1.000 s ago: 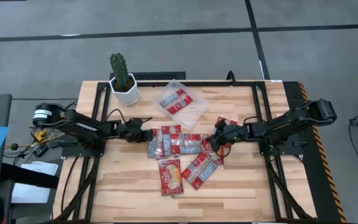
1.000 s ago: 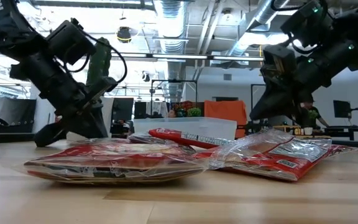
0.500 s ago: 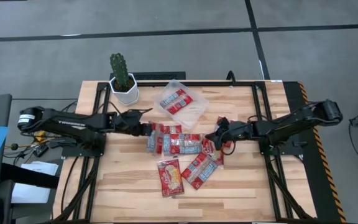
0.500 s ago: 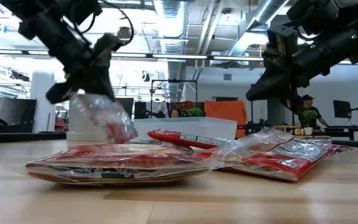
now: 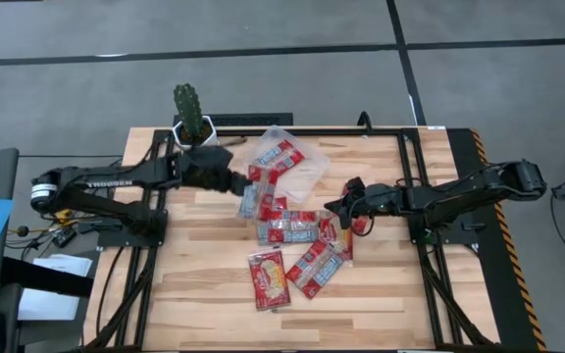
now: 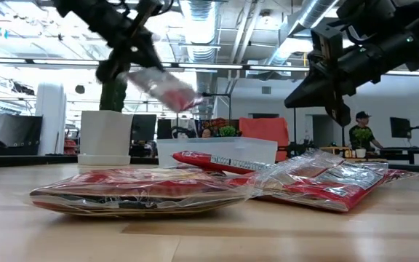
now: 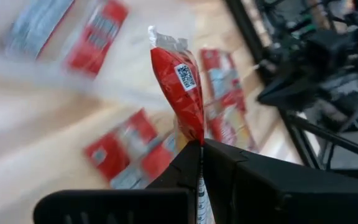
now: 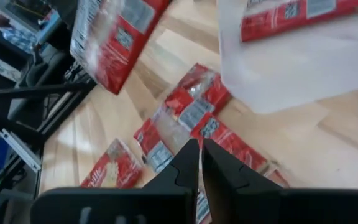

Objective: Sort popcorn bags into baskets
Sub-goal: Put the red popcorn bag into the transparent bin

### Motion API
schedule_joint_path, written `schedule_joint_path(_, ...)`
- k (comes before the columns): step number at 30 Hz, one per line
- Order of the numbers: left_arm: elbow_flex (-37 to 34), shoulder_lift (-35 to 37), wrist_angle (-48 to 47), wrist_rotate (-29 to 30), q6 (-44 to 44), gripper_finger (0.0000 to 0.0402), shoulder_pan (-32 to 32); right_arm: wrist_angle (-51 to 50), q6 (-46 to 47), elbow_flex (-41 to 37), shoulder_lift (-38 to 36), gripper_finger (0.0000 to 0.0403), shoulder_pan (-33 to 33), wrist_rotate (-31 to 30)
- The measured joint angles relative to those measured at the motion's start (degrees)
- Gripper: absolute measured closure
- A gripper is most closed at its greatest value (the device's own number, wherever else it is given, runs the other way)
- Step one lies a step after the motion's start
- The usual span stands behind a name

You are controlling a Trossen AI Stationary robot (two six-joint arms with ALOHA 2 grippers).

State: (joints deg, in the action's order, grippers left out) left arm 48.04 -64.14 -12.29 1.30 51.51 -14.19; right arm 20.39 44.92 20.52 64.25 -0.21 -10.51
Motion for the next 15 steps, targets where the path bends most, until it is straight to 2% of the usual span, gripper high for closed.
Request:
schedule_joint_path(5, 9.16, -7.33, -1.72, -5.77, -11.22, 0.0401, -7.28, -0.15, -0.32, 0.01, -0.41, 0.0356, -0.81, 0.03)
schedule_joint_path(11, 21.74, -21.76, -3.48, -14.88, -24.12, 0.0401, -13.72, -0.25, -0.38, 0.01, -0.39, 0.0356, -1.11, 0.03)
schedule_joint_path(15, 31.25, -31.24, -7.62, -17.57, -31.9, 0.0401, -16.03, -0.25, -0.05, 0.01, -0.39, 0.0356, -1.09, 0.03)
